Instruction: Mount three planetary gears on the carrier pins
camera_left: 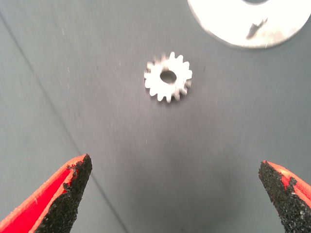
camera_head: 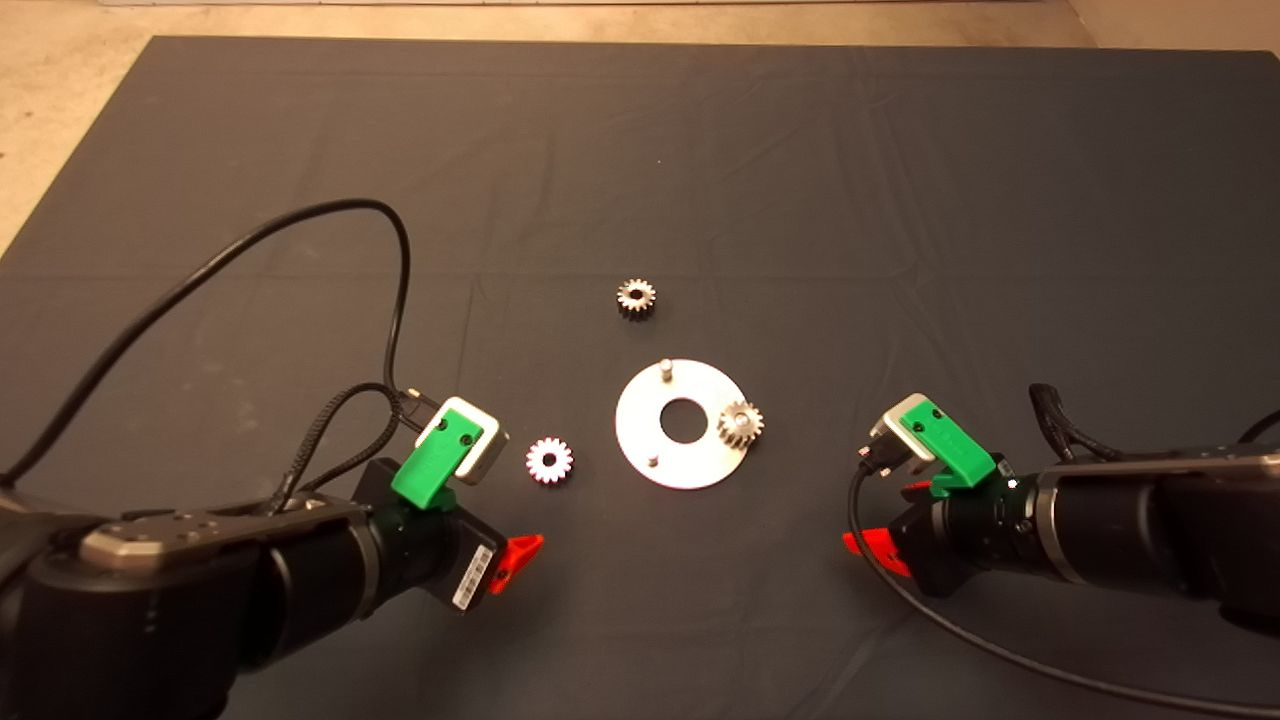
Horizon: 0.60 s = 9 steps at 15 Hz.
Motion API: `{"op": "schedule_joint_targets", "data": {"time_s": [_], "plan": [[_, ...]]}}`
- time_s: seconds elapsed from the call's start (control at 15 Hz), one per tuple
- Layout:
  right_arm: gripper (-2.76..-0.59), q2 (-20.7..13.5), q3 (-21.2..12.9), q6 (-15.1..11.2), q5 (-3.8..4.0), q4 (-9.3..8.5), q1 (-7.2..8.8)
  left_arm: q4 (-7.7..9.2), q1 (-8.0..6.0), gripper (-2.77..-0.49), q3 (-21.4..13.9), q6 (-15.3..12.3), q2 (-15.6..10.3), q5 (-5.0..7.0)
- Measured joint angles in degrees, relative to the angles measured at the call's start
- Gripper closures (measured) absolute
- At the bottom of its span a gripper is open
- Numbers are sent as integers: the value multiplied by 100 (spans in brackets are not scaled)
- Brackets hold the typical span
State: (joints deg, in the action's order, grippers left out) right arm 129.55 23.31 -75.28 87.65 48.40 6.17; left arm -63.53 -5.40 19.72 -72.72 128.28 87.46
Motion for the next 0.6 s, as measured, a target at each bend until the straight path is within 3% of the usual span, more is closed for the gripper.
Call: {"op": "schedule_joint_targets", "data": {"time_s": [0.33,0.6], "plan": [[-192,-2,0,0,0,28,0,-543,238,-248,166,23,212,-2],[-192,-22,-2,0,0,33,0,-705,441,-248,460,147,404,0]]}}
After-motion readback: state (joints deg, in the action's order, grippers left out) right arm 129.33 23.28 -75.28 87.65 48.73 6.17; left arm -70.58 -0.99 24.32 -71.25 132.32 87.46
